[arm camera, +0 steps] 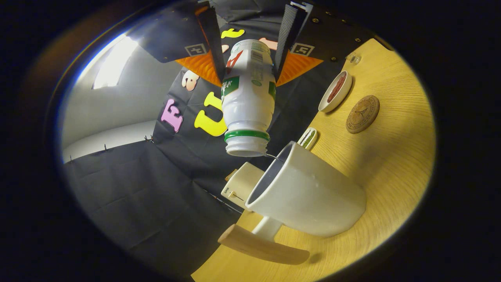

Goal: Take the bottle from table, then pour the juice into the cup, finally place the bottle on the coaster

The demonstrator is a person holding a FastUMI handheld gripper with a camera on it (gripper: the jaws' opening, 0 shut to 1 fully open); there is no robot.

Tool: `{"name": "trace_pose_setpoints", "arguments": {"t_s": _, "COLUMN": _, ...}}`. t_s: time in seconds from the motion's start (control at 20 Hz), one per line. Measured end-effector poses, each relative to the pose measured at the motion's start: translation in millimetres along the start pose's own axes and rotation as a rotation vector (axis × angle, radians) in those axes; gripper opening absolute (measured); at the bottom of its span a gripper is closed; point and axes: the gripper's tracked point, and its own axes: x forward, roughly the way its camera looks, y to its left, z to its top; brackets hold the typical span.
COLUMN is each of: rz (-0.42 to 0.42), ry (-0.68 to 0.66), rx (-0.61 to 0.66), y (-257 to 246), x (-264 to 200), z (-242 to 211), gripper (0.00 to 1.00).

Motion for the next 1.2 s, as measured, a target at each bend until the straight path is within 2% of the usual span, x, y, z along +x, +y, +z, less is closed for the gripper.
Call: {"name": "trace_pose_setpoints", "arguments": {"t_s": 1.2, "rz": -0.090, "ry": -0.040, "rx": -0.193, "y": -30.7, "x": 4.5, "z": -4.3, "gripper": 0.63}}
